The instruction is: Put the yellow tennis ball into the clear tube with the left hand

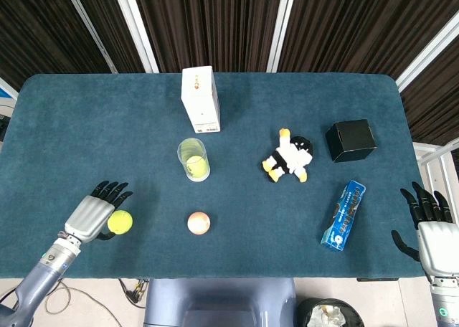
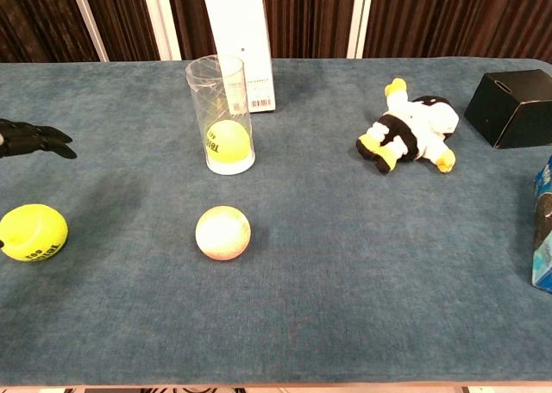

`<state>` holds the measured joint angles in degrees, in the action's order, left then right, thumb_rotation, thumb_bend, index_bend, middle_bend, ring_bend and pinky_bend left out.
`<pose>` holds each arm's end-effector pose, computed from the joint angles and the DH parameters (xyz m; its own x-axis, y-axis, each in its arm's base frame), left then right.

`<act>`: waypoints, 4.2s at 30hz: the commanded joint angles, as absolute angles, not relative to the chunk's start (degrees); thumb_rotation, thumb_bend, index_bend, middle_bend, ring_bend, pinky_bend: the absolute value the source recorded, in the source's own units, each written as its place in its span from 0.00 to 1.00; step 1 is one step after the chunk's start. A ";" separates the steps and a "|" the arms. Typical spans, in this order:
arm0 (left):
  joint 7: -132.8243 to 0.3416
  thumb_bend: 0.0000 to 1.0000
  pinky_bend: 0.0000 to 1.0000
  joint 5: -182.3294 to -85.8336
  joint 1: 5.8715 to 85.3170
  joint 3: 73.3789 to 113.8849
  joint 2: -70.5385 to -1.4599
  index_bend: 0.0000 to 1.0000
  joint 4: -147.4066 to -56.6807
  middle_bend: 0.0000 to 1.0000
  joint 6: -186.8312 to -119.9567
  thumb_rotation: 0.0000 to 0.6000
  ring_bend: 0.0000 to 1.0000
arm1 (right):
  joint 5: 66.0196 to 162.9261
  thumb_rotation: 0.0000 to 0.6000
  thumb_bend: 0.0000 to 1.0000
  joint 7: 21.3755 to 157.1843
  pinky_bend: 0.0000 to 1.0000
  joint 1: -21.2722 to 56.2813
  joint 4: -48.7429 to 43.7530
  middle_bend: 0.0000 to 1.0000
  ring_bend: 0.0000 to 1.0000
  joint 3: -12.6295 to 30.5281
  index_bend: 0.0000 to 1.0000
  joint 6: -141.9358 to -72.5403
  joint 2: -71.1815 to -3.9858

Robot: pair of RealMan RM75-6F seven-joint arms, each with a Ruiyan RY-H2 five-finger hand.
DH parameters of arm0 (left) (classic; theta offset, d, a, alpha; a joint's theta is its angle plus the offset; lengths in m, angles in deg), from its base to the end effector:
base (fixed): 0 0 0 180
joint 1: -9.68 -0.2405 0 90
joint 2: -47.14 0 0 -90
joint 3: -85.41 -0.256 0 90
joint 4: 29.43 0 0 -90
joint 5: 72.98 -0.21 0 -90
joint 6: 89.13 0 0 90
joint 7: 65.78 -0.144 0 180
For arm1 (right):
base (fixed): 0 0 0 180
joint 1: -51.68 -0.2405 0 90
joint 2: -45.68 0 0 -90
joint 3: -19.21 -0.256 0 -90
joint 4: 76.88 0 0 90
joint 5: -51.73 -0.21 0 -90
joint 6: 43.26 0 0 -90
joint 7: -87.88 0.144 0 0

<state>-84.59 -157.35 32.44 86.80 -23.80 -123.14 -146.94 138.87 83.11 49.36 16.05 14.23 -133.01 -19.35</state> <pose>-0.2532 0.2453 0.0536 0.6394 0.2886 0.7127 0.7573 -0.3968 -0.5187 -0.3054 -0.1741 0.1681 0.4459 0.0964 0.8899 -0.8946 0.0158 0.4466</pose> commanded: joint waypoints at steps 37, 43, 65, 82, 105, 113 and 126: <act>-89.83 0.26 0.46 -155.60 34.86 83.26 -29.00 0.41 -116.85 0.49 -145.20 1.00 0.42 | 138.65 1.00 0.35 83.12 0.05 49.34 16.07 0.04 0.11 14.17 0.13 -132.83 -19.41; -90.21 0.29 0.46 -155.85 34.87 83.44 -28.53 0.44 -117.88 0.50 -146.48 1.00 0.43 | 138.77 1.00 0.35 83.19 0.05 49.39 16.11 0.04 0.11 14.20 0.13 -132.93 -19.33; -96.74 0.29 0.49 -137.11 51.21 103.49 -21.98 0.42 -133.09 0.52 -142.31 1.00 0.46 | 138.80 1.00 0.35 81.16 0.05 48.91 16.04 0.04 0.11 14.50 0.13 -131.93 -20.20; -118.80 0.29 0.48 -114.97 68.09 106.54 -35.38 0.42 -127.26 0.49 -149.34 1.00 0.44 | 137.74 1.00 0.35 80.33 0.05 48.62 15.52 0.03 0.11 14.33 0.13 -131.05 -20.66; -121.70 0.07 0.35 -112.04 71.33 103.31 -35.51 0.36 -128.20 0.25 -155.17 1.00 0.25 | 137.52 1.00 0.35 81.44 0.05 48.72 15.32 0.03 0.11 14.13 0.13 -131.33 -20.24; -118.58 0.07 0.30 -114.84 70.79 103.92 -33.57 0.28 -133.12 0.20 -157.04 1.00 0.18 | 137.54 1.00 0.35 81.50 0.05 48.76 15.47 0.04 0.11 14.08 0.13 -131.49 -20.11; -123.70 0.07 0.22 -133.40 53.35 86.68 -17.89 0.19 -153.10 0.08 -178.04 1.00 0.10 | 138.73 1.00 0.35 81.91 0.05 49.08 16.12 0.03 0.11 14.48 0.13 -132.28 -19.68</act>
<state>-124.79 -130.18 57.67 90.62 -21.44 -150.38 -174.96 138.65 82.02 49.11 16.08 14.43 -132.31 -19.63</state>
